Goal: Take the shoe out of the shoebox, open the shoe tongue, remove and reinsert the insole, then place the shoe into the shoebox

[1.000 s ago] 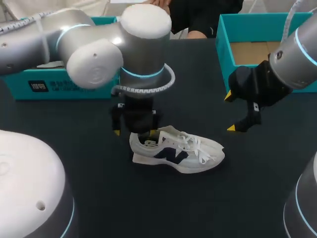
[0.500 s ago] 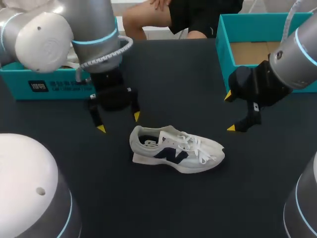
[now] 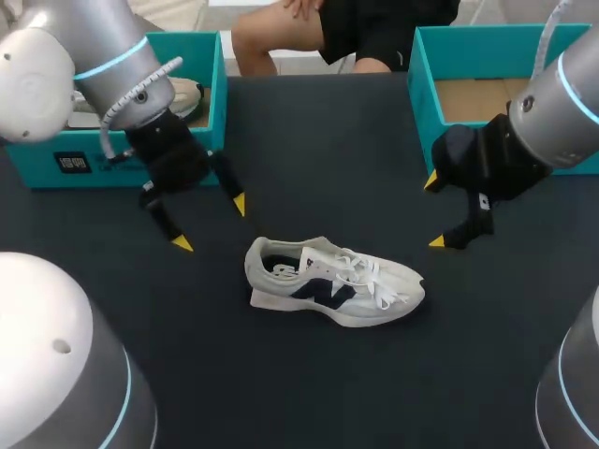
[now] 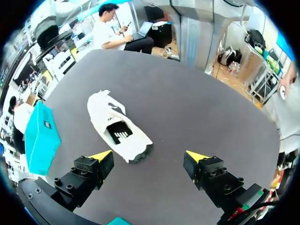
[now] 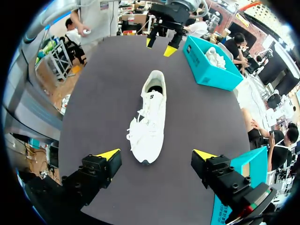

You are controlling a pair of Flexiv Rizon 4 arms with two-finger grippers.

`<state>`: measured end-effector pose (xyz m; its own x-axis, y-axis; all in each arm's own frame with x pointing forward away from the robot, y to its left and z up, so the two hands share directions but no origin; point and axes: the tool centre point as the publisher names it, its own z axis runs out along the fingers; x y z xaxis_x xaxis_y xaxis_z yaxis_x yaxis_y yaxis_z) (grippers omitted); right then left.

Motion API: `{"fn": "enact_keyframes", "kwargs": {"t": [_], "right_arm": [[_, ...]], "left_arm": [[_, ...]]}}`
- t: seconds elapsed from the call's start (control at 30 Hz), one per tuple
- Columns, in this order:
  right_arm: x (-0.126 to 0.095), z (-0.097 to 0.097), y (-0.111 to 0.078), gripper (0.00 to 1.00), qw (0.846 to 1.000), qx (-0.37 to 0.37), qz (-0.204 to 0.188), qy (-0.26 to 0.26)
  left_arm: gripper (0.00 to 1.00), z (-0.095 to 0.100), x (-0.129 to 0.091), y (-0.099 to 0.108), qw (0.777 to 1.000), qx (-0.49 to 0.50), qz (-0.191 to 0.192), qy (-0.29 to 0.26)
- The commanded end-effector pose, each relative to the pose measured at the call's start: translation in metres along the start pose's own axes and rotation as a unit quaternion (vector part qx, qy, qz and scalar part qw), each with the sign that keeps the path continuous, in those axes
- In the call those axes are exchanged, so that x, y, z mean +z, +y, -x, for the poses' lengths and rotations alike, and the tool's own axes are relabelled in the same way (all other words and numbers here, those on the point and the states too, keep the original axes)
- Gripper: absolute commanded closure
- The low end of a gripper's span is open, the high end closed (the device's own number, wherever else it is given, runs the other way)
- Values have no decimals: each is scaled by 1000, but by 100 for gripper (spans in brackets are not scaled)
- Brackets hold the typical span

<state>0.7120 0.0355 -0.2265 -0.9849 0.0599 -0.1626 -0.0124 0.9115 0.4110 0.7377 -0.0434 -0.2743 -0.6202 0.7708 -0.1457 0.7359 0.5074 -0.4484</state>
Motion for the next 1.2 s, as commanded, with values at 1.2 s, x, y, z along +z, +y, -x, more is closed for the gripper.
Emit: {"fn": "enact_keyframes", "kwargs": {"t": [1.2], "right_arm": [[1, -1, 0, 0, 1000, 0, -1, -1]], "left_arm": [[0, -28, 12, 26, 921, -254, -162, -246]]}}
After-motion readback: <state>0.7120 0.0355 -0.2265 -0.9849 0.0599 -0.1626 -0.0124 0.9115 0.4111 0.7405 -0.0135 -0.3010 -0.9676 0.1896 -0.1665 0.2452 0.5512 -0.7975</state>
